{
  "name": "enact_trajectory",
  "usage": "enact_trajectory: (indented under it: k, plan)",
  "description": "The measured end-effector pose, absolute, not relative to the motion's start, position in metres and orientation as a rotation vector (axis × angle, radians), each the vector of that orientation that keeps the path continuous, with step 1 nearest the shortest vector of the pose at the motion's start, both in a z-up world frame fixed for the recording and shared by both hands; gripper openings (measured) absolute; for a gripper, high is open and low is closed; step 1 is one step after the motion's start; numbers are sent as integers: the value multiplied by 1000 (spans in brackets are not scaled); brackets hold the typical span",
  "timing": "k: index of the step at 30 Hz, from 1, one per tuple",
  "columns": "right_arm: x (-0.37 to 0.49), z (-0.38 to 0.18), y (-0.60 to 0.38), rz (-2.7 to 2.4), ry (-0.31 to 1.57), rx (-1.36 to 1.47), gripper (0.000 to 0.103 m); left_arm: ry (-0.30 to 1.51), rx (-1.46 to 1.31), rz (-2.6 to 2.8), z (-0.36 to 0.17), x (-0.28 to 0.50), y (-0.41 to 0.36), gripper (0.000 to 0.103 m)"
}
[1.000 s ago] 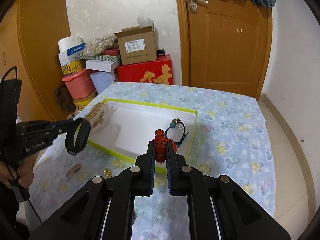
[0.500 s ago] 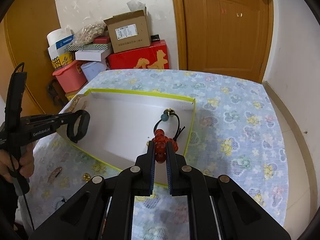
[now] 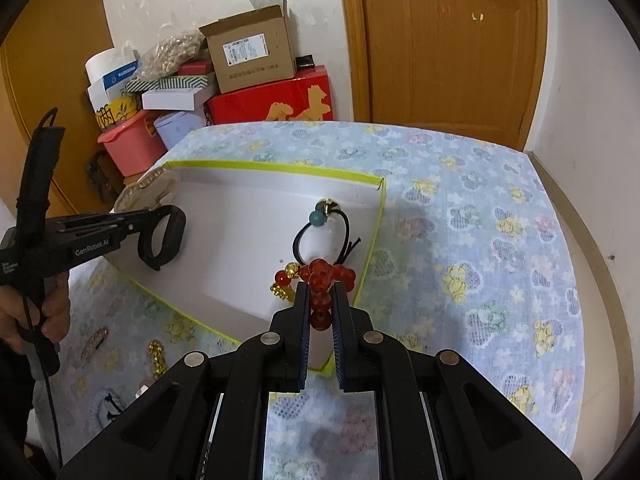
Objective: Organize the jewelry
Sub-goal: 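Lift the red bead bracelet with the right tool and drop it in the tray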
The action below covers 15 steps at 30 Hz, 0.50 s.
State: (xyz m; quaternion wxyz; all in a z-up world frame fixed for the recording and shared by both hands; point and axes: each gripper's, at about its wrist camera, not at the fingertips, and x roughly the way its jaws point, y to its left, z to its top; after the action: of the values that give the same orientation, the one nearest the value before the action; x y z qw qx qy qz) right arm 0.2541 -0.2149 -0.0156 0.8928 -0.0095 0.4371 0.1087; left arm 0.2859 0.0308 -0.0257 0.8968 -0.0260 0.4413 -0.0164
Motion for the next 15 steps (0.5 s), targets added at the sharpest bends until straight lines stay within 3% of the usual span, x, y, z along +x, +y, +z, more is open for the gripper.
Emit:
enact_trajectory:
  k: [4, 12, 15]
  plan:
    - [255, -18, -214, 227, 927, -23, 11, 921, -52, -26, -27, 286, 30, 9]
    - [246, -14, -212, 233, 910, -21, 27, 902, -36, -28, -21, 280, 28, 10]
    - [240, -9, -211, 227, 898, -27, 28, 892, -38, -33, -16, 274, 27, 11]
